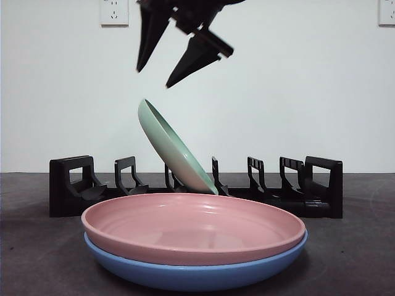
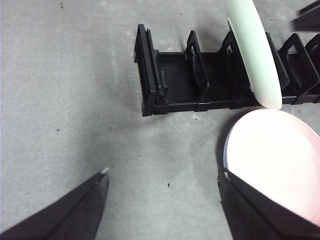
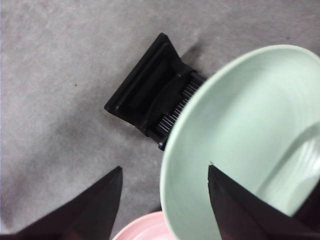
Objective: Place the plate
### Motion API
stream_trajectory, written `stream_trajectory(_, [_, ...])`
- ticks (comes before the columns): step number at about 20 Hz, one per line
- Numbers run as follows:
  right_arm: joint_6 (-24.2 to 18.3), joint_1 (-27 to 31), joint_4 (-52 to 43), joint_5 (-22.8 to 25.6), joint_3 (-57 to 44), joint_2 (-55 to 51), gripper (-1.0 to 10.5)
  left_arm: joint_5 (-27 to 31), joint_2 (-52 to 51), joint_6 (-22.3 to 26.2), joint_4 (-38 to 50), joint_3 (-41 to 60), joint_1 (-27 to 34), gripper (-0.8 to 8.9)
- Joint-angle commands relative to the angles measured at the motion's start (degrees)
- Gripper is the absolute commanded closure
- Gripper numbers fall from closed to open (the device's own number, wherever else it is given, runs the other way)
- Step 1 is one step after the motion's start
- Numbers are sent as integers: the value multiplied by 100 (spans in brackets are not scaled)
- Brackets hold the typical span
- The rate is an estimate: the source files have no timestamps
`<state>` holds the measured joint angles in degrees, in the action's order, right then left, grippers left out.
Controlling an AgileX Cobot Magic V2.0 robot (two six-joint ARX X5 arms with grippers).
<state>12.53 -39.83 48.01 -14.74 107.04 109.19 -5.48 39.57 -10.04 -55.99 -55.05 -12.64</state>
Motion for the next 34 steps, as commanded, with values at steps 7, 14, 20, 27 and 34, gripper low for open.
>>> stream_trajectory(7, [98,-129,-232,20,181,549,717,0,20,-7,98,-127,-4,470])
stream_trajectory(14, [98,-192,-297,20,181,656,792,0,22,-7,170,-127,-4,469])
stream_trajectory(20, [98,-240,-297,22,181,656,908,0,20,-7,173,-127,-4,470])
stream_trajectory(27, [98,-245,-181,-105,245,595,933,0,20,-7,179,-127,-7,470])
stream_trajectory(34, [-42,-243,680,-481,1357,575,933,0,20,-7,214,-127,-7,469])
